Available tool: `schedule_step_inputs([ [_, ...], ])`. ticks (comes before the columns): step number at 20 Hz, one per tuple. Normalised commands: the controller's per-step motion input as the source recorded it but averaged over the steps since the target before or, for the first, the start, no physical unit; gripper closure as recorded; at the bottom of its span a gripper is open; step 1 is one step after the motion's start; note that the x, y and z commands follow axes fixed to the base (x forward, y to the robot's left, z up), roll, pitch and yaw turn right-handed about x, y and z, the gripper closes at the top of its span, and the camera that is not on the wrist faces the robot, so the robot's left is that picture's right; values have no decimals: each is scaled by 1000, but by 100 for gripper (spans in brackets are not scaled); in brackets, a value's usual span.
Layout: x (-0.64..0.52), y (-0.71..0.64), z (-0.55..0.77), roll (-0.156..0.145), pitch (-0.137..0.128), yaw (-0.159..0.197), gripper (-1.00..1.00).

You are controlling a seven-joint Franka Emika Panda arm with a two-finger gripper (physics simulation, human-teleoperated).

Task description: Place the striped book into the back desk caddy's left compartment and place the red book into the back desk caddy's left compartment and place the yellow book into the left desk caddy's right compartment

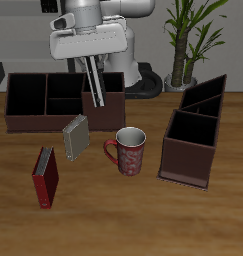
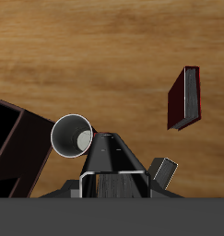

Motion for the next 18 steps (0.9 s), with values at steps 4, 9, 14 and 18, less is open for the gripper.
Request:
schedule_step_inputs([
  [4, -350, -493, 54, -59, -24, -40, 100],
  [9, -423, -510, -10, -36, 15, -17, 100],
  [14, -378, -566, -110, -57, 36, -17, 100],
  [18, -398, -354, -86, -21, 40, -2, 100],
])
